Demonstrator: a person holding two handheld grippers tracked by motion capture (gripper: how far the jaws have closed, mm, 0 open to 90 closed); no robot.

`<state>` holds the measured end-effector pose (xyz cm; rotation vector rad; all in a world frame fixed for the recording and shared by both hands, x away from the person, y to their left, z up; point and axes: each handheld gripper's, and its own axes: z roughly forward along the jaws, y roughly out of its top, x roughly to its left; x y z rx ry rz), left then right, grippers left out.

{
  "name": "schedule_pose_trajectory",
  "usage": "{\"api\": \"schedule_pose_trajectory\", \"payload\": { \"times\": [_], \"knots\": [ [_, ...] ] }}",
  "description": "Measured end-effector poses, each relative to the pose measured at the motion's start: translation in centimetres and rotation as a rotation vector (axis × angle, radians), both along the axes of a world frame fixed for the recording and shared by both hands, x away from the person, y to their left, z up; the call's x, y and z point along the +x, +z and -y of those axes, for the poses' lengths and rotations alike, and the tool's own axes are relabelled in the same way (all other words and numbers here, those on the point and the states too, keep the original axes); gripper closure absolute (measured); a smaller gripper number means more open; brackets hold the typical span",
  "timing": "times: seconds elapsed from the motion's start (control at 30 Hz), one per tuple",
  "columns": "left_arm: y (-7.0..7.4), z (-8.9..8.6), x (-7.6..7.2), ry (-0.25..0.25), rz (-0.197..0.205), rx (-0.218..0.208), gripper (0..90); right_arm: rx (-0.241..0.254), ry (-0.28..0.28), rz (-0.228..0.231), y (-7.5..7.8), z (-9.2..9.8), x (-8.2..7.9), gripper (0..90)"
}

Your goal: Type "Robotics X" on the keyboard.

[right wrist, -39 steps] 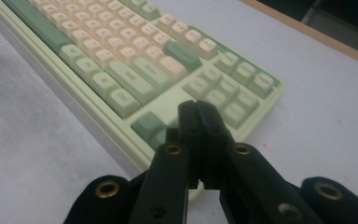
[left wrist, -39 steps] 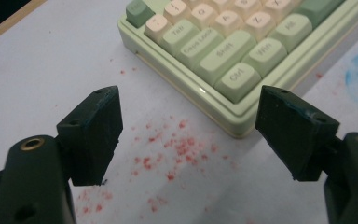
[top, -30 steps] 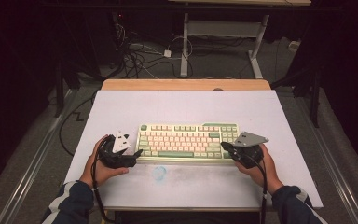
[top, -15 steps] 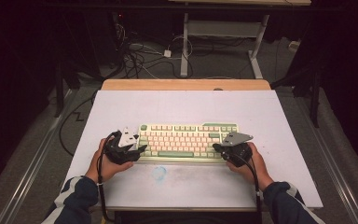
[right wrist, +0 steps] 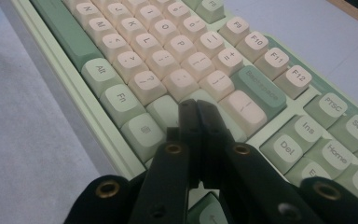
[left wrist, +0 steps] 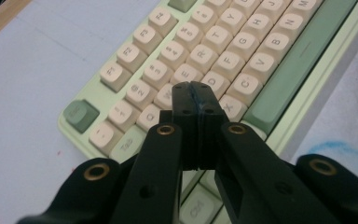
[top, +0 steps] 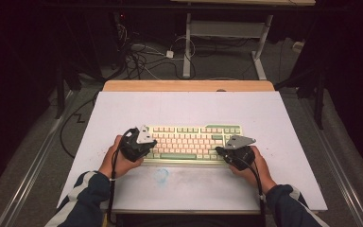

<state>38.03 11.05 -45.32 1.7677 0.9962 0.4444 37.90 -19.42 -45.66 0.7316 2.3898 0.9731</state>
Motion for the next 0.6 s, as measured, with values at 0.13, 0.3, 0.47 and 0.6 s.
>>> {"api": "schedule_pose_trajectory", "payload": {
  "times": [0.13,0.3,0.47,0.6],
  "knots": [
    [0.1,1.2,0.6,-0.021,-0.003,0.010,86.8,-0.001,0.002,0.003,0.0,0.0,0.0,90.0],
    [0.0,2.4,1.5,-0.037,-0.020,0.017,86.5,-0.003,0.002,0.004,0.0,0.0,0.0,90.0],
    [-0.2,3.4,2.2,-0.041,-0.029,0.017,86.5,-0.007,0.002,0.004,0.0,-0.1,-0.1,90.0],
    [-0.5,4.2,2.9,-0.036,-0.034,0.032,86.9,-0.008,0.003,0.004,0.0,-0.1,-0.1,90.0]
  ]
}}
